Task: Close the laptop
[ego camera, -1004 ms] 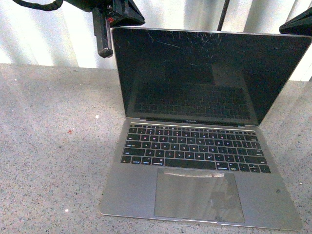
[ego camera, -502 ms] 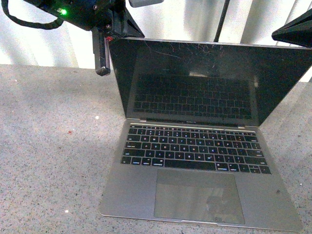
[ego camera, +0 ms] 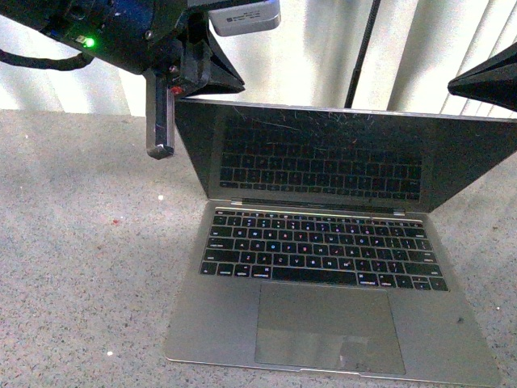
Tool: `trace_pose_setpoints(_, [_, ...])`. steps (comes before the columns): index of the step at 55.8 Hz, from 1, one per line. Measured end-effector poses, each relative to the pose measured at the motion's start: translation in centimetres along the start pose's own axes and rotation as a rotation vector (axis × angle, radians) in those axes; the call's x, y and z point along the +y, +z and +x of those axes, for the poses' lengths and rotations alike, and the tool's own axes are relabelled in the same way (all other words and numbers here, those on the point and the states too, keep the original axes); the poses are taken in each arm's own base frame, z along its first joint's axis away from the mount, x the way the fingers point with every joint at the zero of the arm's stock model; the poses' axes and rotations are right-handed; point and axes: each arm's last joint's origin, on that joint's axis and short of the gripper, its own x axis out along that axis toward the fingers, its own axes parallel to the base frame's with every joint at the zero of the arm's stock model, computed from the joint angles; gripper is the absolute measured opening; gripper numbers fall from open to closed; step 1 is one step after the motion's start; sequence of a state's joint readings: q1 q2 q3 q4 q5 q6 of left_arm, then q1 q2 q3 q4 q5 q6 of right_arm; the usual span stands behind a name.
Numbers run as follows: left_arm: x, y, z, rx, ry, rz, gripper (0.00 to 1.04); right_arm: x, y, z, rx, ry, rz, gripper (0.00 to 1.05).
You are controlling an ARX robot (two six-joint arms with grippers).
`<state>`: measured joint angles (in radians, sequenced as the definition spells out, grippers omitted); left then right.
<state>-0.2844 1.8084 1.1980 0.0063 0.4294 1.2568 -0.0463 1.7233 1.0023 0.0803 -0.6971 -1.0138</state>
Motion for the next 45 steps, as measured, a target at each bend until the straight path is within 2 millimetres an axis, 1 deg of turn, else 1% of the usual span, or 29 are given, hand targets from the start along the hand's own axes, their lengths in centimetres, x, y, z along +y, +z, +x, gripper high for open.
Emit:
trace_pose_setpoints(5, [-0.6,0.3,-0.1,-0.004,-0.013,0.007,0.04,0.5,-0.1,-0.1,0.002,0.006,0.003,0.03])
trace_pose_setpoints(27, [-2.4,0.7,0.1,-0.014,-0.033,0.035,0.04,1.6,-0.6,-0.3,0.002,0.014,0.014,0.03])
trace_pose_setpoints(33, [-3.0,0.7,0.1,-0.015,-0.042,0.035,0.04,2.3,-0.8,-0.4,-0.003,0.017,0.016,0.03])
trace_pose_setpoints(45, [-3.0,0.8,0.2,-0.012,-0.041,0.036,0.04,2.8,-1.0,-0.6,-0.004,0.023,0.017,0.03])
